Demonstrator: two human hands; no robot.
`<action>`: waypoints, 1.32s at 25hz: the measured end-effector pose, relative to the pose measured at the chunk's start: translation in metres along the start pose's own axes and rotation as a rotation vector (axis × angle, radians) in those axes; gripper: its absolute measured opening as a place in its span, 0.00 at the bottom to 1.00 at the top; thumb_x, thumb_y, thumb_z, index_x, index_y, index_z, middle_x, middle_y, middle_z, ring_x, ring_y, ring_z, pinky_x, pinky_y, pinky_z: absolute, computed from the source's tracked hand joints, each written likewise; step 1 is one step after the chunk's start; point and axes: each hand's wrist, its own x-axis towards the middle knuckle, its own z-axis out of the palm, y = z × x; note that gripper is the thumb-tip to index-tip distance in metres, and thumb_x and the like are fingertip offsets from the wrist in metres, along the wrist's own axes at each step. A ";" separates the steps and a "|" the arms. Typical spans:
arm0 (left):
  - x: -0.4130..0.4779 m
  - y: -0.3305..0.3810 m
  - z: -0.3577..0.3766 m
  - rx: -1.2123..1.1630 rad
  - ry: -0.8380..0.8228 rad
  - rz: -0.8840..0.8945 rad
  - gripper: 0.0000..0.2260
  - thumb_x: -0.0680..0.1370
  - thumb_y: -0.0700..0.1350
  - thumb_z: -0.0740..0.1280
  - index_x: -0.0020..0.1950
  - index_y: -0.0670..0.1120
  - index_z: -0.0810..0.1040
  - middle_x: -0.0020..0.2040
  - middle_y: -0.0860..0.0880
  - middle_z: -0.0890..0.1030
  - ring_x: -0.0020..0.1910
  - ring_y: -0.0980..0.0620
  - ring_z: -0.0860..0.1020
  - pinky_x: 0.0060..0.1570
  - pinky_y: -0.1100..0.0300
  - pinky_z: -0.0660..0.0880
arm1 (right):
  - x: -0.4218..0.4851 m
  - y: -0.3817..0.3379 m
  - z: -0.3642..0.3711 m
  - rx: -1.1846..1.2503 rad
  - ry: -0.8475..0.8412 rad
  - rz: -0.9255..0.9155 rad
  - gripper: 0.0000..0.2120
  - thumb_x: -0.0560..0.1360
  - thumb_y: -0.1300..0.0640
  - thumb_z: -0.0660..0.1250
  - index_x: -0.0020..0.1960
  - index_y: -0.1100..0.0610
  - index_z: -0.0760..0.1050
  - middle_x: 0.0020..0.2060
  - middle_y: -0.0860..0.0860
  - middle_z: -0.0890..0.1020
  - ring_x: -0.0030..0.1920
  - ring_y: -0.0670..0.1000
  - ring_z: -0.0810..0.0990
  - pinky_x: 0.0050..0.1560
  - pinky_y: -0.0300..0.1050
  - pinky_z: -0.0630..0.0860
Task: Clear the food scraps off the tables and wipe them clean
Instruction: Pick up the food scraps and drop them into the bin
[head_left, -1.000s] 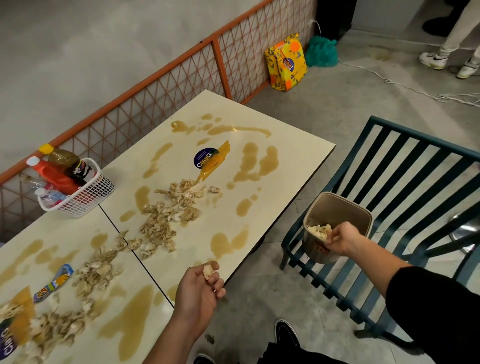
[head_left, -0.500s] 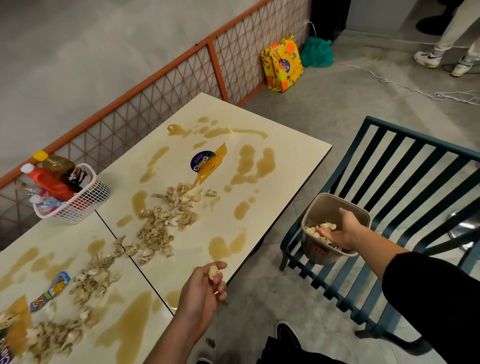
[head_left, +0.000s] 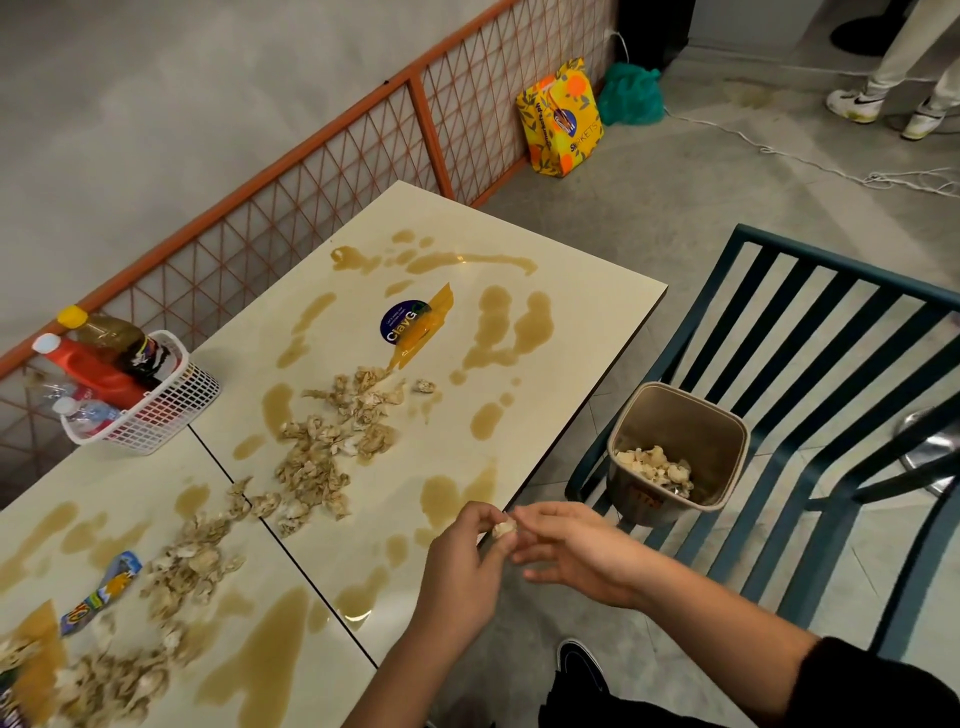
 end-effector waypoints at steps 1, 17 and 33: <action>0.004 0.000 0.000 0.065 0.005 0.050 0.05 0.78 0.49 0.70 0.52 0.56 0.77 0.48 0.61 0.82 0.51 0.65 0.78 0.48 0.71 0.72 | 0.002 0.000 0.003 0.003 0.027 -0.047 0.16 0.77 0.55 0.72 0.58 0.66 0.81 0.45 0.59 0.82 0.44 0.53 0.82 0.46 0.45 0.79; 0.010 -0.014 -0.012 0.044 -0.103 0.013 0.26 0.76 0.50 0.71 0.73 0.60 0.68 0.66 0.67 0.73 0.67 0.72 0.68 0.66 0.68 0.65 | 0.035 -0.002 -0.053 0.236 0.181 -0.043 0.17 0.74 0.61 0.70 0.62 0.64 0.77 0.47 0.57 0.83 0.48 0.53 0.83 0.50 0.45 0.80; -0.033 -0.072 -0.119 -0.206 0.164 -0.253 0.07 0.80 0.40 0.68 0.50 0.50 0.83 0.44 0.53 0.86 0.44 0.55 0.83 0.43 0.66 0.76 | 0.075 -0.023 -0.027 -0.177 0.509 0.051 0.13 0.83 0.54 0.59 0.62 0.59 0.77 0.53 0.60 0.85 0.51 0.60 0.82 0.58 0.57 0.78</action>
